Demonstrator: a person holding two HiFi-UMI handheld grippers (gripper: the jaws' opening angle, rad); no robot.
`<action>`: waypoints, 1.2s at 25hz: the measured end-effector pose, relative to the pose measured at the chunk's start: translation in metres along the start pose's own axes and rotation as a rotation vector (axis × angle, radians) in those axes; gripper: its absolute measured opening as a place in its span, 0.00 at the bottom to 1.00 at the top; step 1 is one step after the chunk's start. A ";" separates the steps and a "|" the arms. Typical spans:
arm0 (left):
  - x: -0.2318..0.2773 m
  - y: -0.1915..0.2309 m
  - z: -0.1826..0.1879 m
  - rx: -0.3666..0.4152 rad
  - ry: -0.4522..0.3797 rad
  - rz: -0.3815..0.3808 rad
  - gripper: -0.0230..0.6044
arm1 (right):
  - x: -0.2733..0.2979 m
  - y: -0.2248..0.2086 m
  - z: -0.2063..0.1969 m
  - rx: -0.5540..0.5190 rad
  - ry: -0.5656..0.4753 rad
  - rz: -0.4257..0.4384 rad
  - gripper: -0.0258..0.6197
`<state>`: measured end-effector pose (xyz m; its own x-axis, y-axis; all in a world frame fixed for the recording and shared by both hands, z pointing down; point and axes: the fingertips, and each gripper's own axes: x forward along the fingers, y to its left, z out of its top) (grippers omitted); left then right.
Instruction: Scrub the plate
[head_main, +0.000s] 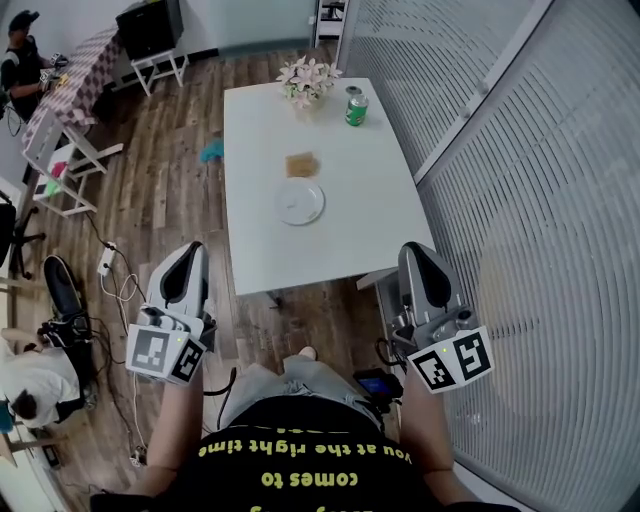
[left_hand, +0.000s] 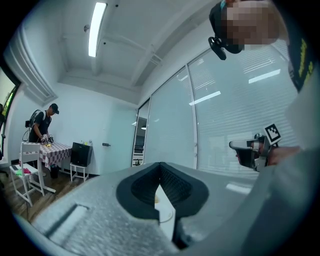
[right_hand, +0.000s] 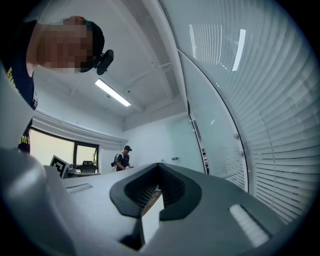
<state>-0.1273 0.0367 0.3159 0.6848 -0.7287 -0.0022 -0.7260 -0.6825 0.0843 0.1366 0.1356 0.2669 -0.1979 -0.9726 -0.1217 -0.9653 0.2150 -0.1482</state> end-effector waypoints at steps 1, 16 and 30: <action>0.002 0.001 -0.001 -0.002 0.002 0.003 0.04 | 0.001 -0.002 0.000 -0.001 0.004 0.003 0.05; 0.022 0.006 0.001 -0.009 -0.003 0.008 0.04 | 0.015 -0.015 -0.001 -0.026 0.032 0.022 0.05; 0.044 0.005 -0.010 -0.028 0.014 -0.009 0.04 | 0.026 -0.020 -0.014 -0.010 0.065 0.032 0.05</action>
<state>-0.0999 0.0021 0.3262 0.6923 -0.7215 0.0110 -0.7179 -0.6872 0.1118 0.1482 0.1044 0.2804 -0.2389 -0.9690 -0.0624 -0.9599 0.2454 -0.1353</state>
